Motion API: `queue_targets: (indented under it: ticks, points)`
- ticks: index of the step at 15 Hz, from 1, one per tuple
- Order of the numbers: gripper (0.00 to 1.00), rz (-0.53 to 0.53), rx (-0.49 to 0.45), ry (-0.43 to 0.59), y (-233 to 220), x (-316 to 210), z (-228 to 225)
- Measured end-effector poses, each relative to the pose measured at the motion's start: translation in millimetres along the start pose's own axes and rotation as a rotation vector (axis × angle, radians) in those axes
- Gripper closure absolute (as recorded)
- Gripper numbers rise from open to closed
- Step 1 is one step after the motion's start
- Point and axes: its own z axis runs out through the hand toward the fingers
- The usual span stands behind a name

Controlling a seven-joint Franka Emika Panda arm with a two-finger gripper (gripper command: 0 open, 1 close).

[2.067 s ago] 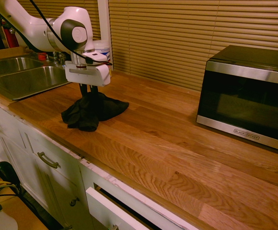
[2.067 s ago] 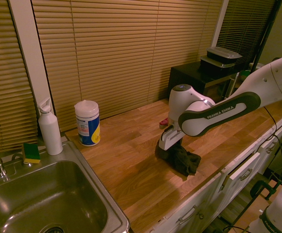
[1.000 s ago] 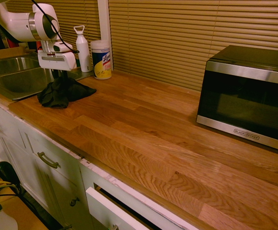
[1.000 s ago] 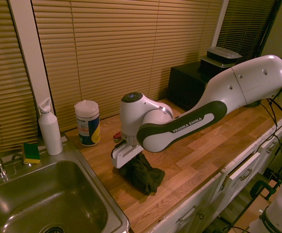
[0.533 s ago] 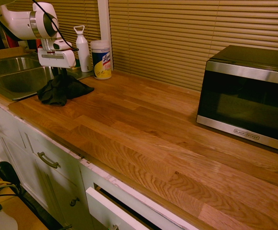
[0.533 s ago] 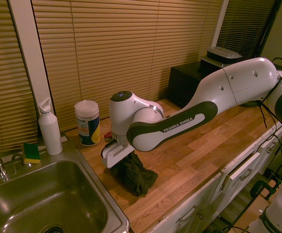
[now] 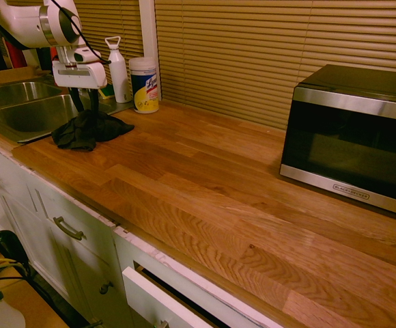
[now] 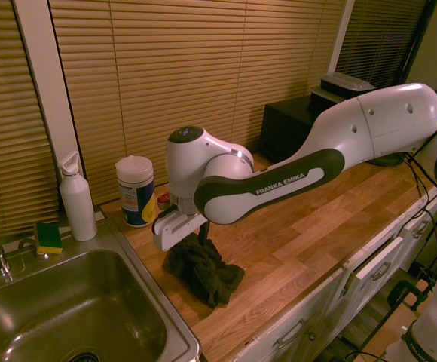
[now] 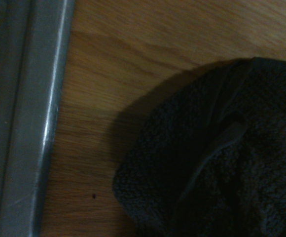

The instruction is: Clear the spill

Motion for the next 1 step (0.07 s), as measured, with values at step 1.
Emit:
queue_targets:
  ticks: [1]
  points:
    - [0.0, 0.005, 0.006, 0.018, 2.0, -0.7, -15.3]
